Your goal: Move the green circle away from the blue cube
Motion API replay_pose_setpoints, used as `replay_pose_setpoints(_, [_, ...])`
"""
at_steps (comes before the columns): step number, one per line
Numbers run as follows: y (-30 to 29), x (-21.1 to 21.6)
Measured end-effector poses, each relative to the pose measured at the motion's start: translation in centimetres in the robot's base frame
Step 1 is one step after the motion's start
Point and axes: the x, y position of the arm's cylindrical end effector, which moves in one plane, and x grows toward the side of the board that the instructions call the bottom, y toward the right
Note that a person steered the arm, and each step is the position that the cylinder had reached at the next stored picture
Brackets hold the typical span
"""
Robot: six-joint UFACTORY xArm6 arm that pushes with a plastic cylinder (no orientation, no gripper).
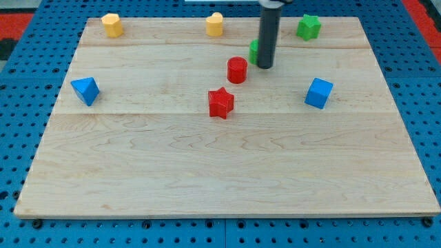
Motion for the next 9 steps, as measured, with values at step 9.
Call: replay_pose_setpoints(9, [-11.2,-2.8])
